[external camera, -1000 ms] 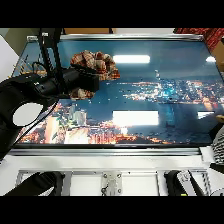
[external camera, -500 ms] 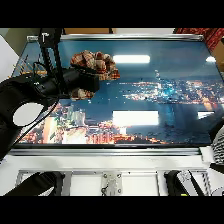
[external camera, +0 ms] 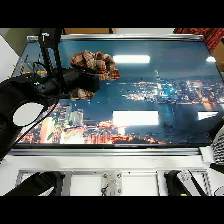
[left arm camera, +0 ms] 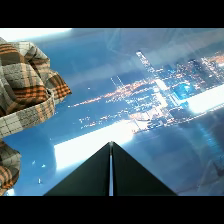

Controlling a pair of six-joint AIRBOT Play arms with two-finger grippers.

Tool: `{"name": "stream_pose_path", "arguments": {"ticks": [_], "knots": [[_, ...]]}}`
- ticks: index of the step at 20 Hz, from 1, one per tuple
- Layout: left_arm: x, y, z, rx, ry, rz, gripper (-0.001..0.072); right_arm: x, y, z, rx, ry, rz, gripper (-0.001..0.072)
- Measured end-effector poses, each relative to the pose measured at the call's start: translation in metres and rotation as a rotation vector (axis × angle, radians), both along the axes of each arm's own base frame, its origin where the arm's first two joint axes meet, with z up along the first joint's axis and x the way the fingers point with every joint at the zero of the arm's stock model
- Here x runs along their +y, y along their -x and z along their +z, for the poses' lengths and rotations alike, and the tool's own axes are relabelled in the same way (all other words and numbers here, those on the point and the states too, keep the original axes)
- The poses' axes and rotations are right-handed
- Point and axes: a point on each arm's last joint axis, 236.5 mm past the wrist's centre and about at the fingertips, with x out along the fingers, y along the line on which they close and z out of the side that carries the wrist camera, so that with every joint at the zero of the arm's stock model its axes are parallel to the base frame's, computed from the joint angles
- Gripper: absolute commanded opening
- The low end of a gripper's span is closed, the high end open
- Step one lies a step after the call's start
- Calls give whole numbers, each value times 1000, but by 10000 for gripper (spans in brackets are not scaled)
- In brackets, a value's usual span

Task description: Fold the clothes and pants, and hang the long-sleeved shirts on hangers.

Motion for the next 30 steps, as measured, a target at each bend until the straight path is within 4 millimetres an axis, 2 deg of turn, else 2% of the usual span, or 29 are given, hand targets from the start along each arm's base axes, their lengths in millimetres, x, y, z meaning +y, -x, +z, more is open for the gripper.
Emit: {"name": "stream_pose_path", "arguments": {"ticks": [8, 12, 16, 24, 26, 28, 29, 30], "knots": [[0, 0, 0, 2, 0, 0, 15, -32, -12, -34, 75, -84, -20, 9], [0, 0, -1, 2, 0, 0, 15, -45, -8, -52, 72, -160, -31, 9], [0, 0, -1, 2, 0, 0, 15, -56, 19, -69, 20, -272, -81, 9], [0, 0, 0, 2, 0, 0, 15, -51, 104, -75, -27, -355, -290, 9], [0, 0, 0, 2, 0, 0, 15, -48, 117, -77, -35, -374, -327, 12], [0, 0, 0, 2, 0, 0, 15, -45, 123, -80, -44, -391, -338, 22], [0, 0, 0, 2, 0, 0, 15, -44, 122, -80, -55, -397, -330, 55], [0, 0, 0, 2, 0, 0, 15, -43, 120, -79, -69, -400, -315, 250]]}}
